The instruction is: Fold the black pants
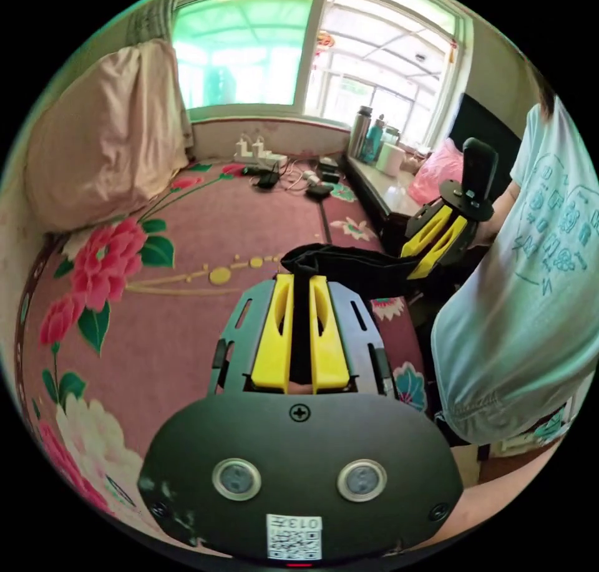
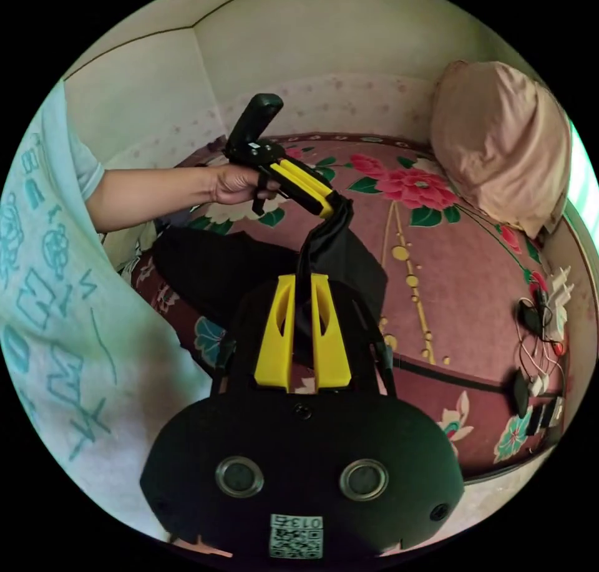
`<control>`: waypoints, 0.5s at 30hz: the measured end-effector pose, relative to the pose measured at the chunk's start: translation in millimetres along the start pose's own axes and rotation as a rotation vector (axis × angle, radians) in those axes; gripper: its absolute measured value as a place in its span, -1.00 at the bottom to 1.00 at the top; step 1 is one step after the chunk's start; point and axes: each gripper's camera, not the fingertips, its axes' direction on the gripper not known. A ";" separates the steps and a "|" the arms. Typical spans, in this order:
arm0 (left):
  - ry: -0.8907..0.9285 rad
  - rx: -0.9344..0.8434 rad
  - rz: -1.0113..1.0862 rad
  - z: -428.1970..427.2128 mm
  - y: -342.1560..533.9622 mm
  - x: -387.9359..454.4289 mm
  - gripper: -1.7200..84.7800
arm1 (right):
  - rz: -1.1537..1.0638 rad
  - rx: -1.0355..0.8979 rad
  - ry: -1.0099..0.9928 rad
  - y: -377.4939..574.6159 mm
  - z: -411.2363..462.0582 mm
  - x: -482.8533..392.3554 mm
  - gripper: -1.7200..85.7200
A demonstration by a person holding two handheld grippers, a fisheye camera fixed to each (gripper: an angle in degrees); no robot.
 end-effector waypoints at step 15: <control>-0.050 -0.330 -0.181 10.9 120.2 8.5 -0.78 | -0.261 -0.347 0.055 -92.0 108.5 -143.0 -0.79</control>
